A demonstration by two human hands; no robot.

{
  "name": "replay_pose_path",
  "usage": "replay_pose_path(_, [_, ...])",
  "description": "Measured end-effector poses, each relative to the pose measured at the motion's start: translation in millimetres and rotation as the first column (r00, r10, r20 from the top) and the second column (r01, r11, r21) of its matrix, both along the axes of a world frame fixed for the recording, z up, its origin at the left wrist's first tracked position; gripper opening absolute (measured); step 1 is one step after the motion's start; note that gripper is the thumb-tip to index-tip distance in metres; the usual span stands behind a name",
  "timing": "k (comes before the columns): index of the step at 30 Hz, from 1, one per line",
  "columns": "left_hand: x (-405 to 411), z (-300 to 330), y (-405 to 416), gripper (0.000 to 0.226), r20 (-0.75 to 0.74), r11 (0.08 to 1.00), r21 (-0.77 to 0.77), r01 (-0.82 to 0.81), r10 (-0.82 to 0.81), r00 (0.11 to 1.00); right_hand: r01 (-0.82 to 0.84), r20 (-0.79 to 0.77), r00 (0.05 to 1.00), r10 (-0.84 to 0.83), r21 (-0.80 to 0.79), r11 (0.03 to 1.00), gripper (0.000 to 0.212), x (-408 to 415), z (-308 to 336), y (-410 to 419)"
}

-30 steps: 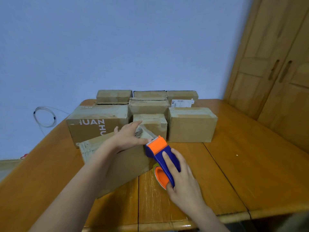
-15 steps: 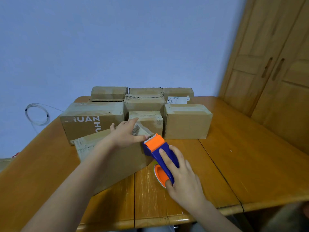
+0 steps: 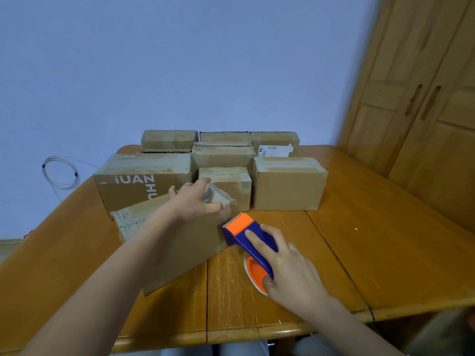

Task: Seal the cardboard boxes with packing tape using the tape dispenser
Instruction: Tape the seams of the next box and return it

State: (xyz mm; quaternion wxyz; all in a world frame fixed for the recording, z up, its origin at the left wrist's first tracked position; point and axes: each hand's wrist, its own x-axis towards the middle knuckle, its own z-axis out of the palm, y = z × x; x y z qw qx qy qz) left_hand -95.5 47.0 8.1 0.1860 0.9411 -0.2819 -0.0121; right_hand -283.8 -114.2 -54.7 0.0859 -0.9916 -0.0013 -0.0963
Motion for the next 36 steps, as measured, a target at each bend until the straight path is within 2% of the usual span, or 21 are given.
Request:
replay_pose_path(8, [-2.2,0.1,1.8,0.08,-0.008,1.0,-0.014,-0.021,0.021,1.0,-0.01,-0.083,0.997,0.007,-0.041,0.999,0.083,-5.7,13.0,-5.4])
replay_pose_path(19, [-5.0,-0.6,0.8,0.126,-0.001,0.995,0.099,-0.022,0.022,1.0,-0.028,-0.068,0.997,0.022,-0.092,0.995,0.082,12.7,15.1,0.9])
replay_pose_path(24, [-4.2,-0.3,-2.2,0.106,0.045,0.99,0.138,-0.039,0.033,0.998,-0.04,-0.093,0.995,0.032,-0.091,0.995,0.079,20.2,24.7,-0.1])
replay_pose_path(36, [-6.7,-0.9,-3.8,0.103,0.065,0.989,0.142,-0.05,0.041,0.997,-0.075,-0.175,0.984,0.03,-0.257,0.964,0.054,46.3,73.7,13.6])
